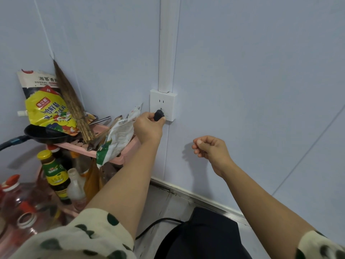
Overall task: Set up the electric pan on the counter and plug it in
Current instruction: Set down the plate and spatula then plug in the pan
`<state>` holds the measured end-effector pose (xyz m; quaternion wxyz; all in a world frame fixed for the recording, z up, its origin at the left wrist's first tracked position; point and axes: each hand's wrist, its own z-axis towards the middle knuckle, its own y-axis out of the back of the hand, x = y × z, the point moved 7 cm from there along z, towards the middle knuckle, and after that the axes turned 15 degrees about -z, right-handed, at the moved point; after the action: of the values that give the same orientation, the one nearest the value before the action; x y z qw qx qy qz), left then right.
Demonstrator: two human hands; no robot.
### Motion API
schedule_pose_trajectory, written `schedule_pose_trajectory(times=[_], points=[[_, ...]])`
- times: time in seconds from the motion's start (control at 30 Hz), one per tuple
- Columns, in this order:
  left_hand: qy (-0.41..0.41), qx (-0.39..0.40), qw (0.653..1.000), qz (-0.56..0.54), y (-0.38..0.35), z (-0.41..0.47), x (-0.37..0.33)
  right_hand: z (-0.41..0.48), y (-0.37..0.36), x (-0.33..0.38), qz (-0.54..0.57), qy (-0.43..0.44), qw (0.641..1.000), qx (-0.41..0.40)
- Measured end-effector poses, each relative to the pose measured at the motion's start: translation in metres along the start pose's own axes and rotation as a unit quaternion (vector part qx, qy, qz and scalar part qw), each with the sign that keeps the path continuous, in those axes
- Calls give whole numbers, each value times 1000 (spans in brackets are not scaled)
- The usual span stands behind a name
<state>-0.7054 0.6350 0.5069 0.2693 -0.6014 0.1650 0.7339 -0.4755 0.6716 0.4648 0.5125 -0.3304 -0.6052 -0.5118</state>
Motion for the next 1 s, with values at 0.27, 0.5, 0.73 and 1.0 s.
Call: schedule_pose_trajectory(times=[0.27,0.5,0.73,1.0], points=[[12,24,999,-35,1,4,3,1,-2,2,8,2,1000,-1],[3,23,999,-38,0,1,2,0,2,1,9,5,1000,-4],[-77,47,994,67,-10,1,-8,3,6,0,6,6,1000,-8],[-86,64,982,154,-15,5,-8,5,0,4,2,11,1000,-1]])
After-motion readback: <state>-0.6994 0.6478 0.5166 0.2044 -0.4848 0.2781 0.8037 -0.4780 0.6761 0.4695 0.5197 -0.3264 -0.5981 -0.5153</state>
